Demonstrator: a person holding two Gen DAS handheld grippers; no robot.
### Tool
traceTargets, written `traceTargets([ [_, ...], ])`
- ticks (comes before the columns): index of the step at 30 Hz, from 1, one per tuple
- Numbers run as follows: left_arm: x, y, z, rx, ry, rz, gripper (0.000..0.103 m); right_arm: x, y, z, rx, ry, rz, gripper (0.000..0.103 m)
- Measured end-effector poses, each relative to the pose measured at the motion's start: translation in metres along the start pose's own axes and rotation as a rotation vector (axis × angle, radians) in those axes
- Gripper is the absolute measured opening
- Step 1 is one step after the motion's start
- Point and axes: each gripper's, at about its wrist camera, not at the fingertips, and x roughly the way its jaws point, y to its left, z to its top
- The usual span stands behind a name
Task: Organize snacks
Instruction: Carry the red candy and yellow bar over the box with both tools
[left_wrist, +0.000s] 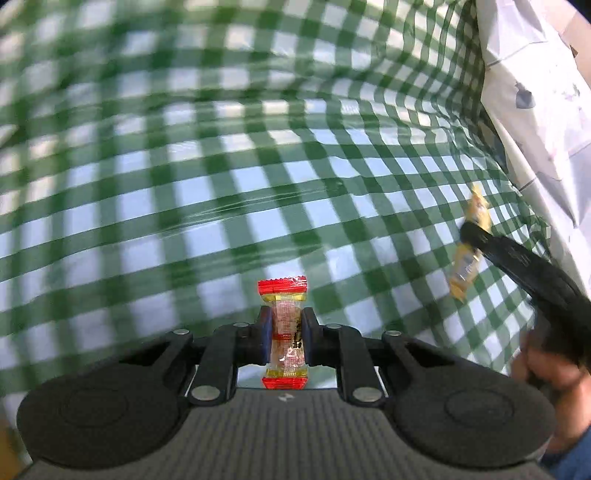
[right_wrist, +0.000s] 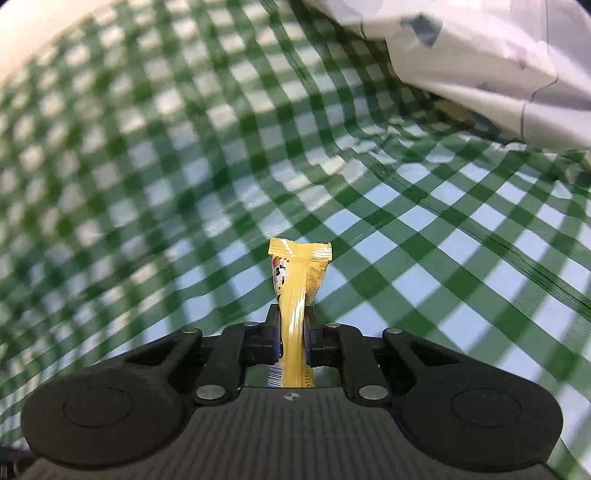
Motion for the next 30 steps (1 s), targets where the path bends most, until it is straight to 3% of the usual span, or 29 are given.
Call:
traceTargets([
  [3,-0.051,0.008,-0.033,0.016,-0.045,0.018,0.018,-0.048,0.012,-0.024,0.013,0.008,0.054,0.012],
  [8,-0.131,0.033,-0.097,-0.044,-0.067,0.032,0.018,-0.132,0.040,-0.068,0.052,0.023,0.131,0.012],
  [13,-0.210,0.057,-0.154,-0.087,-0.108,0.076,0.018,-0.212,0.087,-0.105,0.005,0.068,0.231,0.012],
  [21,-0.327,0.099,-0.229,-0.162,-0.223,0.135,0.018,-0.308,0.168,-0.134,-0.160,0.085,0.400,0.012],
  [30,-0.418,0.135,-0.302,-0.229,-0.336,0.170,0.018,-0.392,0.236,-0.171,-0.252,0.137,0.524,0.012],
])
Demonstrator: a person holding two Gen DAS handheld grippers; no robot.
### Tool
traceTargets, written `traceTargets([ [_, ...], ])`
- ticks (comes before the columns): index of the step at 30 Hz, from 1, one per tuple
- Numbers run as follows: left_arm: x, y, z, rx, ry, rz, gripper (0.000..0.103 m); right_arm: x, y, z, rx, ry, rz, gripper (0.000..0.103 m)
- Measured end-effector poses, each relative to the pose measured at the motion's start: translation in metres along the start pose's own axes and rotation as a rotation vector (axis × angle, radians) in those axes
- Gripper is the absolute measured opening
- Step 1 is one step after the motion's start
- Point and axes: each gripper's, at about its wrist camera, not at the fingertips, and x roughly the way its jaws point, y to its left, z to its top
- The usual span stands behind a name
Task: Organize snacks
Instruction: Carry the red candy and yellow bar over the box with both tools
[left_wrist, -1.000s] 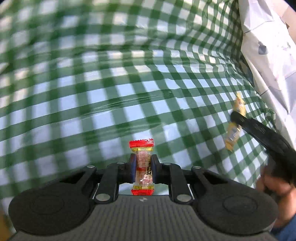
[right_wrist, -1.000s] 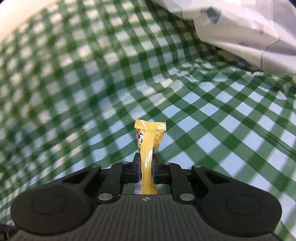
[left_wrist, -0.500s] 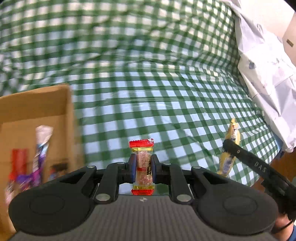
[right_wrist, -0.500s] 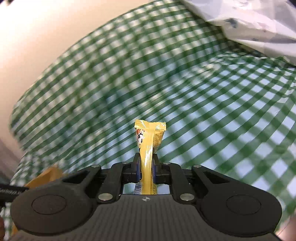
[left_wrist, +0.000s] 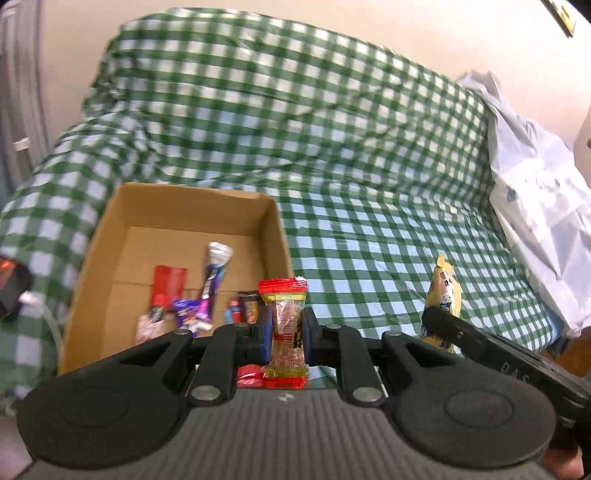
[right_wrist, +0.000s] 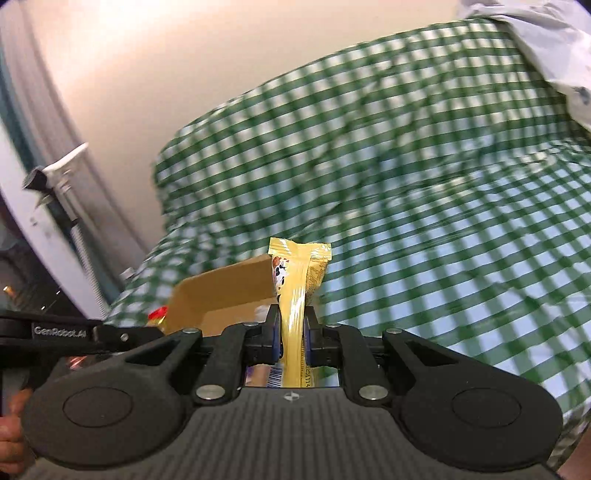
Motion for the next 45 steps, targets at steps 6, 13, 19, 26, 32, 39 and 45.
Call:
traceTargets([
  [6,-0.050,0.033,-0.027,-0.057,-0.061,0.026,0.018,-0.015,0.052,-0.021,-0.077,0.007,0.041,0.012],
  [13,-0.080,0.062,-0.063,-0.122,-0.066,0.060,0.018,-0.035,0.096,-0.054,-0.157,0.053,0.090,0.012],
  [19,-0.088,0.067,-0.080,-0.111,-0.058,0.074,0.018,-0.050,0.113,-0.066,-0.188,0.066,0.082,0.012],
  [26,-0.085,0.073,-0.079,-0.111,-0.057,0.053,0.018,-0.047,0.123,-0.068,-0.188,0.080,0.058,0.012],
  [32,-0.074,0.085,-0.076,-0.135,-0.032,0.070,0.018,-0.032,0.128,-0.069,-0.200,0.117,0.045,0.012],
  [39,-0.055,0.100,-0.067,-0.150,-0.002,0.084,0.018,-0.015,0.129,-0.067,-0.201,0.149,0.015,0.012],
  [45,-0.043,0.109,-0.052,-0.145,0.009,0.073,0.018,0.002,0.129,-0.067,-0.197,0.177,0.002,0.012],
])
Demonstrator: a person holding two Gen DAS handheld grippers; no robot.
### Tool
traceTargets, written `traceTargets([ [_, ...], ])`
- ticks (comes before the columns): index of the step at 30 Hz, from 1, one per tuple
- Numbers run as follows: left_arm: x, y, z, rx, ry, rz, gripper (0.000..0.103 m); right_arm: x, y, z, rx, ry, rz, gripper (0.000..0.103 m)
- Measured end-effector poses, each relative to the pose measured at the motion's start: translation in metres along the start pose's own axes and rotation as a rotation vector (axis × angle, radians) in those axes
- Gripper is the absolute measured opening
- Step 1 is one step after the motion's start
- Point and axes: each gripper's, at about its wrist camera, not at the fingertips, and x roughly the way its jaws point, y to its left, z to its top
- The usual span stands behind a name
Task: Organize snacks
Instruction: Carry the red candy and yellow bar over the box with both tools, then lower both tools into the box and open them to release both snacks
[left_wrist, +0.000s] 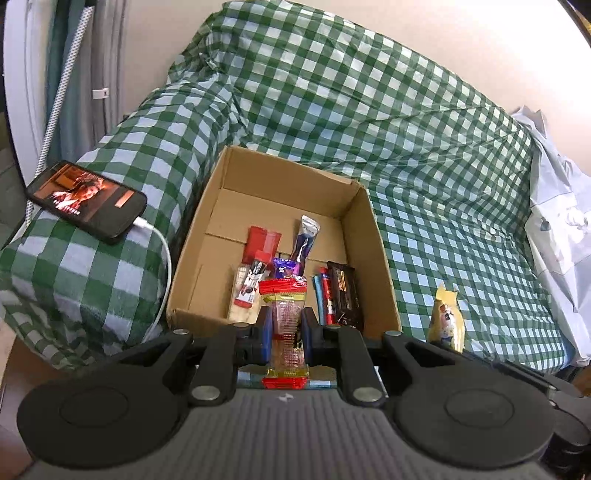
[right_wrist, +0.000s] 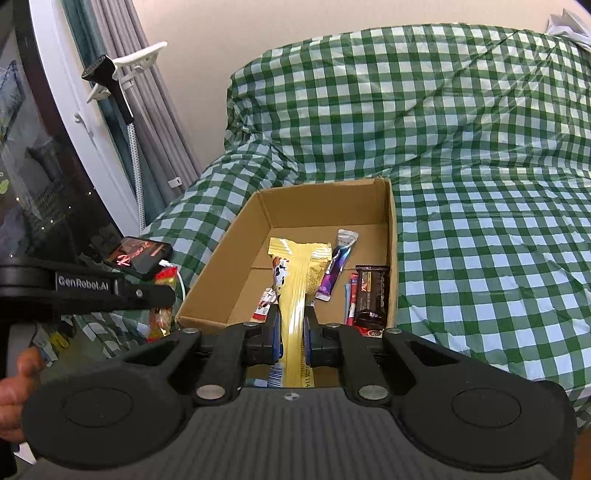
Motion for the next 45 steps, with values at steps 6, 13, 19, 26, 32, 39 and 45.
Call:
traceTargets([
  [6,0.016,0.001,0.020,0.011,0.021,0.027,0.018,0.016,0.001,0.010,-0.008,0.006,-0.001,0.012],
  [13,0.038,0.003,0.034,0.019,0.042,0.048,0.018,0.037,-0.002,0.022,-0.008,0.011,-0.003,0.012],
  [19,0.063,-0.002,0.047,0.024,0.063,0.064,0.018,0.061,-0.012,0.030,0.006,0.032,-0.006,0.012],
  [26,0.099,-0.005,0.068,0.026,0.091,0.072,0.018,0.095,-0.021,0.041,0.000,0.046,-0.014,0.012],
  [32,0.133,-0.003,0.082,0.033,0.118,0.092,0.018,0.129,-0.029,0.046,0.010,0.066,-0.010,0.012],
  [39,0.172,-0.004,0.094,0.045,0.159,0.112,0.018,0.169,-0.039,0.048,0.004,0.085,-0.022,0.012],
  [45,0.201,-0.004,0.099,0.053,0.190,0.126,0.018,0.193,-0.050,0.045,0.004,0.106,-0.036,0.012],
])
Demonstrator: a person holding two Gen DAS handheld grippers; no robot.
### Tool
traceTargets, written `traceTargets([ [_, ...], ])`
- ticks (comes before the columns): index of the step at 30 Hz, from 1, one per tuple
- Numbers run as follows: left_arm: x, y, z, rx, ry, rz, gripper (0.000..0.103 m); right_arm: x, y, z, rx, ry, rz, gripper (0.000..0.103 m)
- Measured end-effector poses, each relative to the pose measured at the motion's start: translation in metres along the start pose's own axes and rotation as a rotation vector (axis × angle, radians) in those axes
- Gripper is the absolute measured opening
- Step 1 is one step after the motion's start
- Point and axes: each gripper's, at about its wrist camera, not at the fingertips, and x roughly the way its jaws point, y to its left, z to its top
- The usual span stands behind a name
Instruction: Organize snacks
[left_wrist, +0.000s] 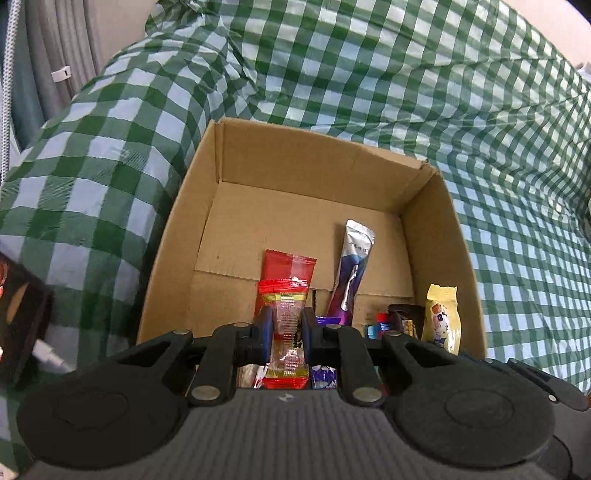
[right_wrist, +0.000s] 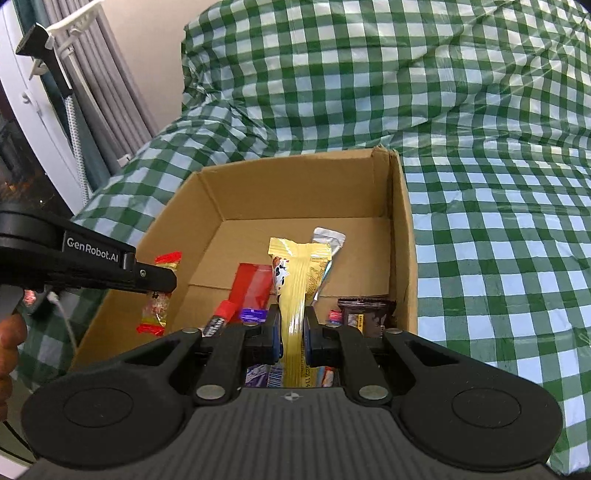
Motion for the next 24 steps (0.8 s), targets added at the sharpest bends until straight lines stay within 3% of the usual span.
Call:
traceTargets([
  [10,0.029,-0.001,0.001,0.032,0.028,0.037,0.019,0.023,-0.008,-0.003,0.005,0.034,-0.008,0.013],
  [12,0.028,-0.003,0.001,0.063,0.012,0.057,0.046,0.022,-0.008,0.000,0.015,0.038,-0.008,0.020],
  [13,0.026,-0.002,0.000,0.071,0.007,0.074,0.084,0.021,-0.009,0.002,0.021,0.038,-0.008,0.030],
  [14,0.022,-0.002,0.000,0.070,-0.008,0.103,0.102,0.018,-0.009,0.003,0.024,0.035,-0.005,0.054],
  [15,0.016,-0.001,-0.002,0.069,-0.046,0.123,0.103,0.014,-0.008,0.004,0.027,0.027,-0.002,0.073],
  [17,0.006,-0.001,-0.006,0.098,-0.070,0.134,0.103,0.005,-0.006,0.003,0.012,0.014,-0.001,0.085],
  [20,-0.007,0.000,-0.013,0.105,-0.042,0.140,0.103,-0.015,0.000,-0.001,-0.021,-0.009,-0.021,0.094],
  [24,-0.037,0.003,-0.030,0.079,-0.046,0.131,0.103,-0.042,0.011,-0.011,-0.042,-0.019,-0.013,0.095],
])
